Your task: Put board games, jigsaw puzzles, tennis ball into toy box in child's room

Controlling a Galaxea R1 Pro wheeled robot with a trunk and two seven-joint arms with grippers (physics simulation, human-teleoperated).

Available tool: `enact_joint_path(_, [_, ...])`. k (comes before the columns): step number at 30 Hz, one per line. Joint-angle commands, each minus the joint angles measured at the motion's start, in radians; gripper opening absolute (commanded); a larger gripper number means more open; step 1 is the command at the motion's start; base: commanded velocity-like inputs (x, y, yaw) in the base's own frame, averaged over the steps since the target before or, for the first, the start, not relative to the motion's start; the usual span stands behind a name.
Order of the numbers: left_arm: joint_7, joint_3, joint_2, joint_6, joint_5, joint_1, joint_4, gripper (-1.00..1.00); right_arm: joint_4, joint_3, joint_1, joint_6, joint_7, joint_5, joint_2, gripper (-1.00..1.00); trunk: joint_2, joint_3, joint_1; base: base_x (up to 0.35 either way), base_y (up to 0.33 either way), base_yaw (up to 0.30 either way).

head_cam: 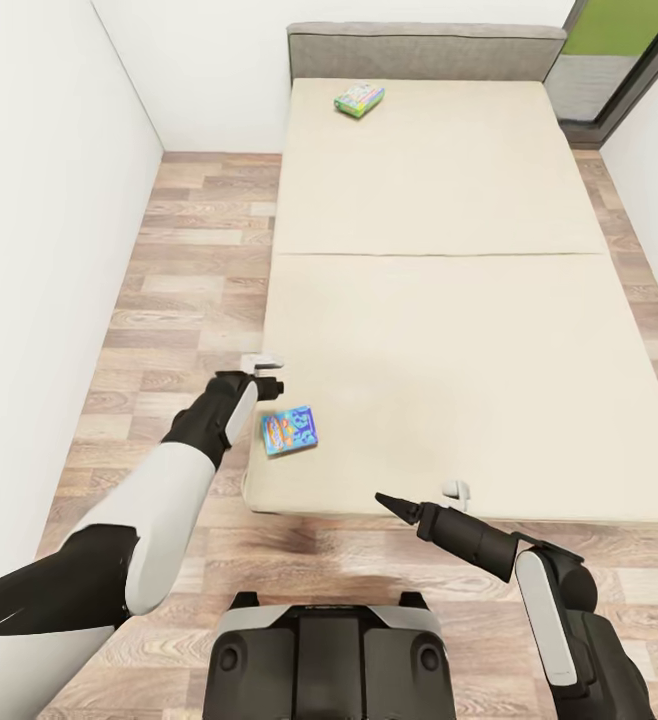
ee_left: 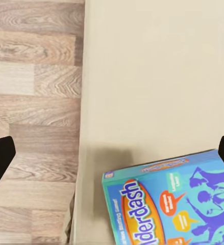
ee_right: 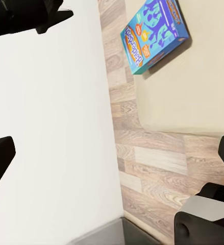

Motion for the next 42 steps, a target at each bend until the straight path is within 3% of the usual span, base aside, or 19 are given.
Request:
enact_joint_path(1, [0.003,0.003,-0.001,-0.002,0.001,0.000,0.004,1.00,0.000,-0.002,-0.001,0.006,0.004,0.002,0.001,1.00,-0.001,-0.003,0.000,0.000,0.000,0.062])
enact_joint_path(26, [-0.002,0.003,-0.001,-0.047,-0.001,0.000,0.019,1.00,0.000,0.008,-0.003,0.007,0.000,0.014,0.017,1.00,-0.001,-0.042,0.000,0.000,0.000,0.068])
enact_joint_path(32, [-0.004,0.003,-0.001,-0.093,0.001,0.000,0.018,1.00,0.000,0.009,-0.002,0.002,0.000,0.015,0.017,1.00,-0.001,-0.048,0.000,0.000,0.000,0.038])
enact_joint_path(42, [-0.005,0.002,-0.001,-0.119,0.060,0.000,0.012,1.00,0.000,0.010,-0.002,0.000,-0.002,0.015,0.019,1.00,-0.001,-0.049,0.000,0.000,0.000,0.006])
